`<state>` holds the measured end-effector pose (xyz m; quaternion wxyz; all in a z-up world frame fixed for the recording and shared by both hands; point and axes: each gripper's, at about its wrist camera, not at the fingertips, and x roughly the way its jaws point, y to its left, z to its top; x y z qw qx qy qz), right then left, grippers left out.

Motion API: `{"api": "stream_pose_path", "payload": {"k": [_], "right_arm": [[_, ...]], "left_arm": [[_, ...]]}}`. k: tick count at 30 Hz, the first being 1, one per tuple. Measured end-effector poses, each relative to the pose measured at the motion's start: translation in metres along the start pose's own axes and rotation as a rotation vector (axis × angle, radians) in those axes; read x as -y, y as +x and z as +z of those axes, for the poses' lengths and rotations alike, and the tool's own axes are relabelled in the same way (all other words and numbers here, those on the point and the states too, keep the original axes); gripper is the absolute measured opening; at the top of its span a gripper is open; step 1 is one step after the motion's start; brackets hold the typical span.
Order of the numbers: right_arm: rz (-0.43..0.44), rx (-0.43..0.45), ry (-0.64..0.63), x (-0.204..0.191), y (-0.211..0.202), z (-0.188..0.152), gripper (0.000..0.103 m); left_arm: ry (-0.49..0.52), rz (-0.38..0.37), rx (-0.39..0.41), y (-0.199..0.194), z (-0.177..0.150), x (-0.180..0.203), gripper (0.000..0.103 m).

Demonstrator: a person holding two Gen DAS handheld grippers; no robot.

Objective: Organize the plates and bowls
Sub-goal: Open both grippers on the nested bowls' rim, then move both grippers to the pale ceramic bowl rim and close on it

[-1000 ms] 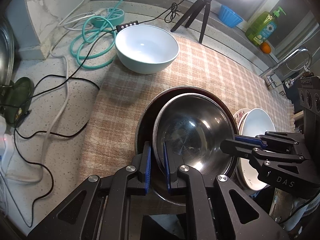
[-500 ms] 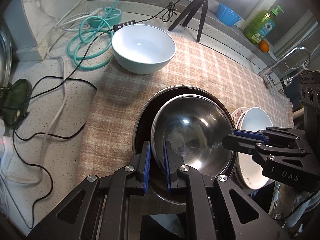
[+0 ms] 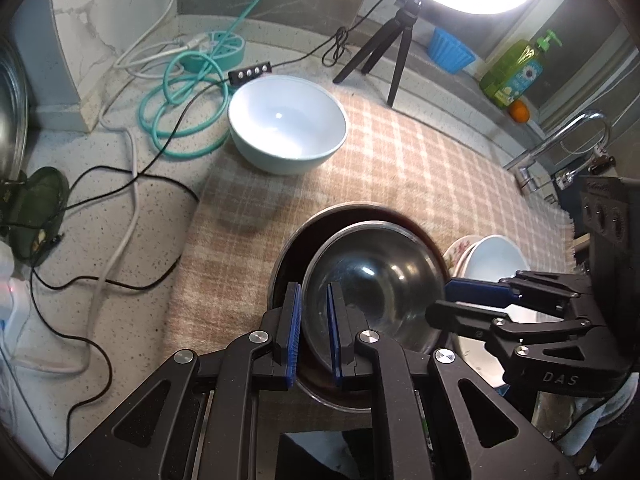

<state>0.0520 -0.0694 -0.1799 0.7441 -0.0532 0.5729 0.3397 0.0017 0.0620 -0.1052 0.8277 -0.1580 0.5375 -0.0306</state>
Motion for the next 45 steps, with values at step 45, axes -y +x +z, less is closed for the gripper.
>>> {"api": "stream_pose_path", "payload": {"k": [45], "right_arm": [[0.149,0.125,0.243,0.039,0.019,0.104,0.038]], "left_arm": [[-0.221,-0.07,0.034,0.053,0.113,-0.088,0.013]]}}
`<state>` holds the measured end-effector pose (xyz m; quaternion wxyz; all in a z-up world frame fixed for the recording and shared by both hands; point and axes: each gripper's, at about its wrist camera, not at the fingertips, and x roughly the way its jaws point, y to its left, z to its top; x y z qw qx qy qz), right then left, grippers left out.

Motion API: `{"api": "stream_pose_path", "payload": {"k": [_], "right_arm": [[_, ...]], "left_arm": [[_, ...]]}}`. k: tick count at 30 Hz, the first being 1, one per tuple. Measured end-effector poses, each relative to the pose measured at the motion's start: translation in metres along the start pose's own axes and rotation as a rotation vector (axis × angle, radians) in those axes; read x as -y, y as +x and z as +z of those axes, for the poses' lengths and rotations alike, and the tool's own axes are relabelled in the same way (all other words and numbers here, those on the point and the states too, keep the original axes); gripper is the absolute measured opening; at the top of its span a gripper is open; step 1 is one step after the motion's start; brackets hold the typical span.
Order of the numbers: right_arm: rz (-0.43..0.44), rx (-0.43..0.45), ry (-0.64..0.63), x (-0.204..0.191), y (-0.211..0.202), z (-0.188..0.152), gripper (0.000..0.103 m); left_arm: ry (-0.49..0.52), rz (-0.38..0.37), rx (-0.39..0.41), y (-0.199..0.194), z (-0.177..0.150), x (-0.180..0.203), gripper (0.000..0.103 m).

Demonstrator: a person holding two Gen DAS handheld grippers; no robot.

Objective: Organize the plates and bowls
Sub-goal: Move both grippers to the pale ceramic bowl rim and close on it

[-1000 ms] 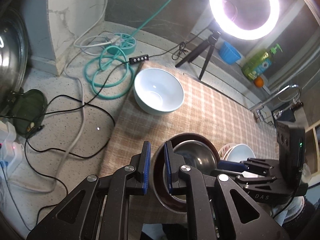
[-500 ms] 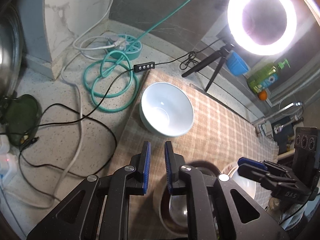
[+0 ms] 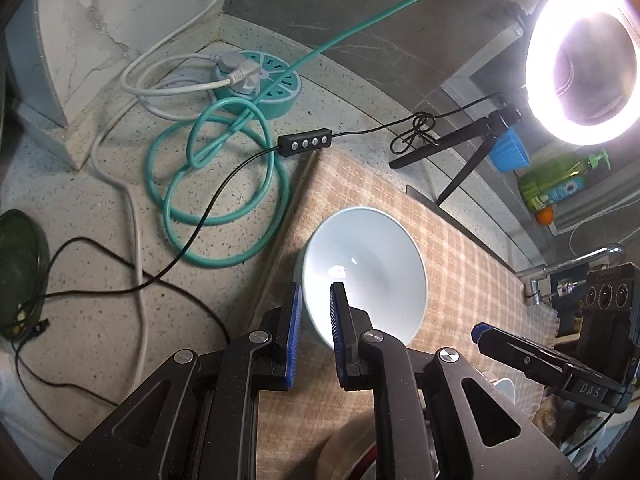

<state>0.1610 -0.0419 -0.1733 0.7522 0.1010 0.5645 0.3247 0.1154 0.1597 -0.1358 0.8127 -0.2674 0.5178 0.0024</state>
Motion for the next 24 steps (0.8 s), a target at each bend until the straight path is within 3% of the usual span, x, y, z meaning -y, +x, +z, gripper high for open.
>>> {"api": "stream_pose_path", "payload": {"k": [9,24], "right_arm": [[-0.019,-0.039,0.004,0.0,0.032,0.014,0.038],[-0.066,-0.079,-0.008,0.0,0.061,0.025,0.017]], "left_arm": [[0.01,0.017,-0.024,0.014,0.007,-0.004,0.013],[0.018,0.019,-0.045,0.027,0.01,-0.004,0.012]]}}
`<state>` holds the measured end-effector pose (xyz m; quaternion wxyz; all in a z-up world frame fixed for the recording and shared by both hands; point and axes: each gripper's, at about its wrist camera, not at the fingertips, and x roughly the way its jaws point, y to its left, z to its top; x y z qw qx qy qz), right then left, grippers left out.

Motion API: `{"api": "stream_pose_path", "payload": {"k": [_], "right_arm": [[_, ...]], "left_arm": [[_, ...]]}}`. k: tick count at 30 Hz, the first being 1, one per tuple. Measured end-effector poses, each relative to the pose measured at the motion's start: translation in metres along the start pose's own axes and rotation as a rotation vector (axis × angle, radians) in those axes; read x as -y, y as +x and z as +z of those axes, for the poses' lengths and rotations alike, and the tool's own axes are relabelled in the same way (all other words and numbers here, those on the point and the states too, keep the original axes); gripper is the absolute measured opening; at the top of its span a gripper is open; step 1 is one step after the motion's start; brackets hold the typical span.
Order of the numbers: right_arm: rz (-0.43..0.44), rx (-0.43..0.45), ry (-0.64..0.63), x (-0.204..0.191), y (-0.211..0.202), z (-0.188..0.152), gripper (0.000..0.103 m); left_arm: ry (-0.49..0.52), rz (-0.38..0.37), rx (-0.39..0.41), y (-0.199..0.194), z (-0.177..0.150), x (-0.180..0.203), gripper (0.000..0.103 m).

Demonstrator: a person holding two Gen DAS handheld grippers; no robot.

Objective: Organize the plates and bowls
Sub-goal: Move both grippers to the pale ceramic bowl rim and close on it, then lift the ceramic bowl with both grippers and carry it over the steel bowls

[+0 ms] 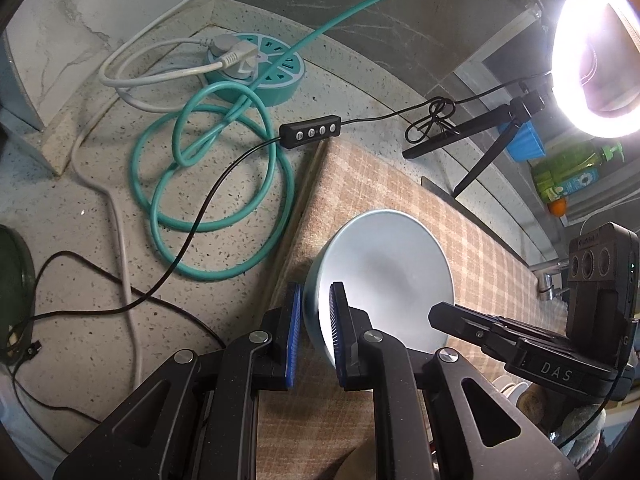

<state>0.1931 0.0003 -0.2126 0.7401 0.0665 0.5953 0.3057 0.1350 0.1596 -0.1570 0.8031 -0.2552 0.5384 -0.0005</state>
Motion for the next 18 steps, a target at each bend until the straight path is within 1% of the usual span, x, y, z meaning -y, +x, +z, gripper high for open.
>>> {"api": "stream_pose_path", "payload": {"k": [2,9,12,18], "right_arm": [[-0.005,-0.001,-0.004,0.0,0.001,0.0,0.015],[0.007,0.002,0.002,0.0,-0.001,0.0,0.015],[0.01,0.007,-0.012,-0.003,-0.006,-0.003,0.015],[0.038,0.023,-0.012,-0.007,-0.022,-0.008,0.015]], "left_arm": [[0.005,0.004,-0.002,0.002,0.0,0.001,0.012],[0.004,0.01,0.001,0.003,0.001,0.001,0.011],[0.01,0.016,0.015,-0.002,0.0,0.002,0.011],[0.017,0.004,0.045,-0.018,-0.005,0.008,0.011]]}}
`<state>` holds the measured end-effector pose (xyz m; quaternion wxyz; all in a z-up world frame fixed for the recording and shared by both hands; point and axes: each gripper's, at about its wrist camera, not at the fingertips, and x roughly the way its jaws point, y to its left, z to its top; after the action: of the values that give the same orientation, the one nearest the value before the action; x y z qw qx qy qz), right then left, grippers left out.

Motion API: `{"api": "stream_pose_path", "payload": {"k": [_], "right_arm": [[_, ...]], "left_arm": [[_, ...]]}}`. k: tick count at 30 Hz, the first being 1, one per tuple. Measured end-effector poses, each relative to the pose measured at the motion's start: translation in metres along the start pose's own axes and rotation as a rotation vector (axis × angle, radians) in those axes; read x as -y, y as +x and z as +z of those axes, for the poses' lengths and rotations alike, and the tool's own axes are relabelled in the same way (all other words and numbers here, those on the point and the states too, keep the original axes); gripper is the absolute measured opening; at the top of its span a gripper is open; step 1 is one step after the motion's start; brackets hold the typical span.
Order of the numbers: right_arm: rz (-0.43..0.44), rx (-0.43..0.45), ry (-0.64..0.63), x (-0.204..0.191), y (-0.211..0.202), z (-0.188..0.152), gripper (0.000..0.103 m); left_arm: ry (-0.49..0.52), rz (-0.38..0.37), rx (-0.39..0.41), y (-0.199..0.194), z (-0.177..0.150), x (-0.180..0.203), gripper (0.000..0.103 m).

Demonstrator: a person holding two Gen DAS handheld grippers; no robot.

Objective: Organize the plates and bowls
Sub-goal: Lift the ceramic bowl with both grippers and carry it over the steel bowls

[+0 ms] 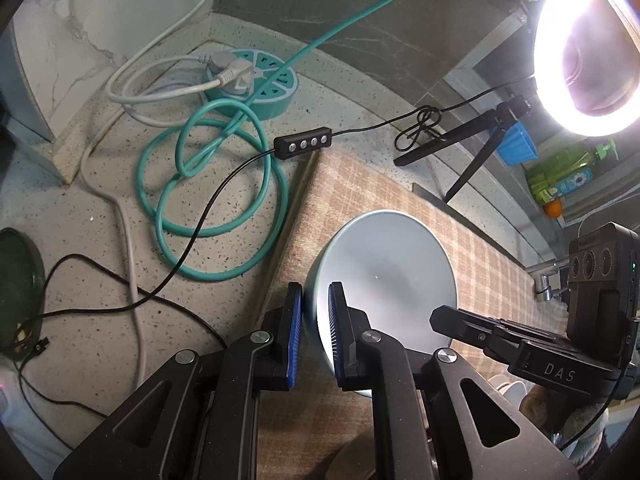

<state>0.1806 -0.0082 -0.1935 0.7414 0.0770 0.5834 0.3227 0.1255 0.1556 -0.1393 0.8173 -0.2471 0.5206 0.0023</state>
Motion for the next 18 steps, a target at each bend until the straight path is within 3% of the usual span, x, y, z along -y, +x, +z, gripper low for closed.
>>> {"api": "stream_pose_path", "payload": {"k": [18], "right_arm": [[0.045,0.068,-0.059,-0.02,-0.078,-0.067,0.015]], "left_arm": [[0.07,-0.076,0.084,-0.072,-0.058,0.034,0.011]]}}
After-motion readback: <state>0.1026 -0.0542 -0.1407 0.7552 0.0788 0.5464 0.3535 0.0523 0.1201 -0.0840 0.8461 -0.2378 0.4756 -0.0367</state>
